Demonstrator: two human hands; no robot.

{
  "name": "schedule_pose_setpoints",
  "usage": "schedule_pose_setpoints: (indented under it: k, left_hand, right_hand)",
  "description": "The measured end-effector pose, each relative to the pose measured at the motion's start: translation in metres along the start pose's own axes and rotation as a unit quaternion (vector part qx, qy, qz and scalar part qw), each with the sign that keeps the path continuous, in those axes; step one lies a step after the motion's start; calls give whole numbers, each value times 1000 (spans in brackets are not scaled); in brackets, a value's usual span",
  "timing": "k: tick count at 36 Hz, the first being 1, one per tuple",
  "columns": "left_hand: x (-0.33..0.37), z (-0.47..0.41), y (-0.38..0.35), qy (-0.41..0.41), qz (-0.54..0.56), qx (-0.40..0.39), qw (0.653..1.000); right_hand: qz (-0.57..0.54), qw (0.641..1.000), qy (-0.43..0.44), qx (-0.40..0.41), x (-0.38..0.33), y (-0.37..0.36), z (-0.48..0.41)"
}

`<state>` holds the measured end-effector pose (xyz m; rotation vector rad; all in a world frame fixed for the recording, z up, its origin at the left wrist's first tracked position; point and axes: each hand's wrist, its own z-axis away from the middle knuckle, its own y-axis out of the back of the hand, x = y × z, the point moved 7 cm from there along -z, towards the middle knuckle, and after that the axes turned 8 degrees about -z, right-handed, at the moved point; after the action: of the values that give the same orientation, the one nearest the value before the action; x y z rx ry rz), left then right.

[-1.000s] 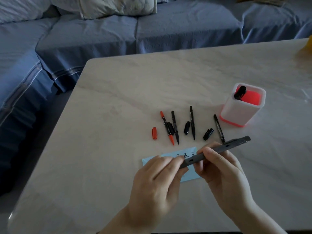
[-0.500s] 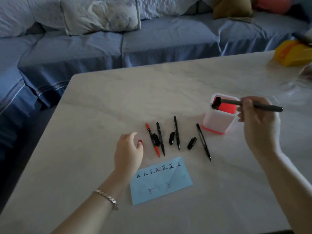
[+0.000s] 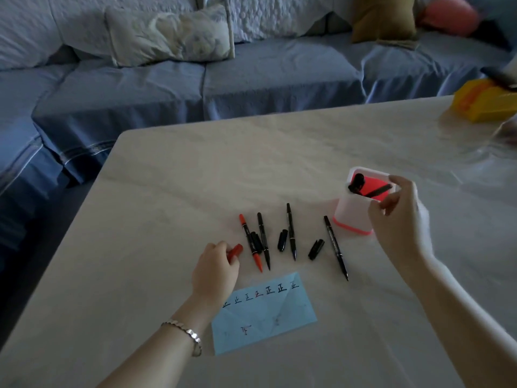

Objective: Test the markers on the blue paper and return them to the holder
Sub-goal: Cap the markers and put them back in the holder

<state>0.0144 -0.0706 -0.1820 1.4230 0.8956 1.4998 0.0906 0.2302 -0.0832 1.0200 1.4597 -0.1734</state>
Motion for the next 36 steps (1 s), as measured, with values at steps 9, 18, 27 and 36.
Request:
schedule_pose_setpoints:
  k: [9,18,27,36]
  left_hand:
    - [-26,15,14,49,144,3,988]
    - [-49,33,43,9,189,29,982]
    - [-54,47,57,21,304,24,952]
    - [-21,68,53,-16,354,-1,935]
  right_hand:
    - [92,958,36,-270,-26,-116,70]
    - [327,881,61,-337,-45,-235,53]
    - [282,888,23,-362,-42,-235,52]
    - [-217,951,-77,-208,-67,-117,68]
